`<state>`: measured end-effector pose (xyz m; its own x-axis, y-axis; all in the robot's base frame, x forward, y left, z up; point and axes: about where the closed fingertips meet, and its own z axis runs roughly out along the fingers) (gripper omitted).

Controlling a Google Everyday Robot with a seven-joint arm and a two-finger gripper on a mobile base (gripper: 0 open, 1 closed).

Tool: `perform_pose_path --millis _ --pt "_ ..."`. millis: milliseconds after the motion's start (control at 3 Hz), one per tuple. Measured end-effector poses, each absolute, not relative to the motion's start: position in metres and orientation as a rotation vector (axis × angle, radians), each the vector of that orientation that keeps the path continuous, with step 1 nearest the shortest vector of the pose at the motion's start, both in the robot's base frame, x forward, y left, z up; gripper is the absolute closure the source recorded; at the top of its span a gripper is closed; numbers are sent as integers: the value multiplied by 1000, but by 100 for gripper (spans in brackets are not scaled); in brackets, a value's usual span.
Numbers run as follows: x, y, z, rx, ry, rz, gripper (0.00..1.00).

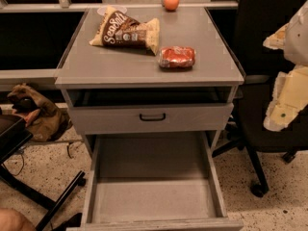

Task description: Place coke can into middle drawer

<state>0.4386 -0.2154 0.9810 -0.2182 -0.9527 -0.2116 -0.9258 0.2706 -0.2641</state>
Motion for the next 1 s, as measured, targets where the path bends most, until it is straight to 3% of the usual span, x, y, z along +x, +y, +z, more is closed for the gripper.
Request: perform_pose_path --millis 667,1000 --pt "451 -209 979 -1726 2192 -116 0" --pt "496 -201 972 -1760 2111 -82 0"
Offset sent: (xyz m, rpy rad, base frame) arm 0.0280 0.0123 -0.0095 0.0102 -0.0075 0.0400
